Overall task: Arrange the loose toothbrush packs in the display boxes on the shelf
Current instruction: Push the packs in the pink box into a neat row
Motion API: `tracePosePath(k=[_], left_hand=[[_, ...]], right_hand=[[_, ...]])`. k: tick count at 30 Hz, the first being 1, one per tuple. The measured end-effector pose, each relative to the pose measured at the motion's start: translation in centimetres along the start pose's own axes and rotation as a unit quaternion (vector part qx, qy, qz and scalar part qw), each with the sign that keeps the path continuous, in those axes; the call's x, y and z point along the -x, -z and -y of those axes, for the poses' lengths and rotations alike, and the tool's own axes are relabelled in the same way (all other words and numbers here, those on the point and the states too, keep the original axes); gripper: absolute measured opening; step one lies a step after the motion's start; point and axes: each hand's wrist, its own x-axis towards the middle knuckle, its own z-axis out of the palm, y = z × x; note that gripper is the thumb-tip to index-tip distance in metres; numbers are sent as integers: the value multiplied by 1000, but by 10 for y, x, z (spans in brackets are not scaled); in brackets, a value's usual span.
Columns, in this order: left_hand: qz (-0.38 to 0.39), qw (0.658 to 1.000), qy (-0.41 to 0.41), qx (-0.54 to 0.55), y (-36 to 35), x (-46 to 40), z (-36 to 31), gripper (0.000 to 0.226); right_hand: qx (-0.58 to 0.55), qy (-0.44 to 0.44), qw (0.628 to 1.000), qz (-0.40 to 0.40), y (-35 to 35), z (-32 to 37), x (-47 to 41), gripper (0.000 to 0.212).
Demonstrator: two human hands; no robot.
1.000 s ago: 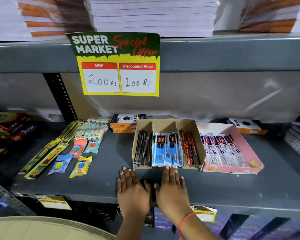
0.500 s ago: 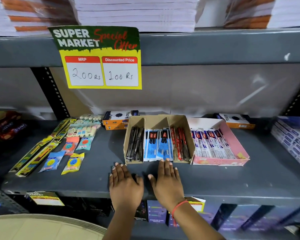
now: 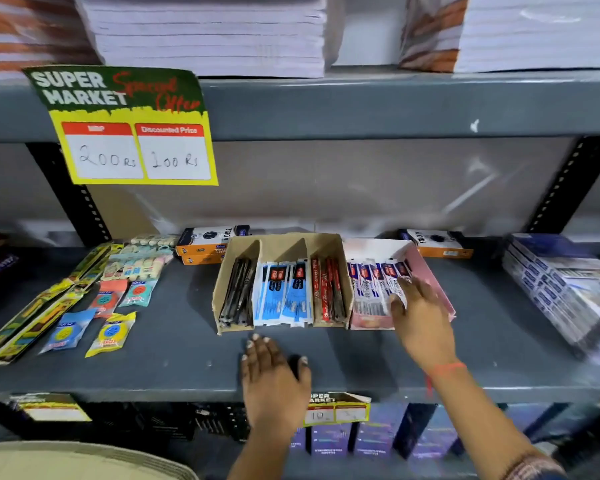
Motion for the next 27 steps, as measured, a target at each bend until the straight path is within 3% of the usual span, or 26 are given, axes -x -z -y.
tracePosePath(k=[5, 8, 15, 22, 27], left_hand=[[7, 1000, -16, -11, -14, 5, -45, 88], [40, 999, -30, -2, -18, 7, -43, 78], [37, 999, -32, -21, -20, 8, -42, 74], [22, 999, -28, -12, -25, 6, -42, 86], [15, 999, -12, -38, -26, 5, -41, 83]], right_hand=[[81, -84, 956, 268, -14, -25, -47, 53], [85, -116, 934, 327, -24, -32, -62, 68], [94, -99, 918, 373, -33, -32, -73, 70], [69, -58, 941, 327, -30, -33, -78, 75], [103, -32, 931, 349, -41, -34, -82, 74]])
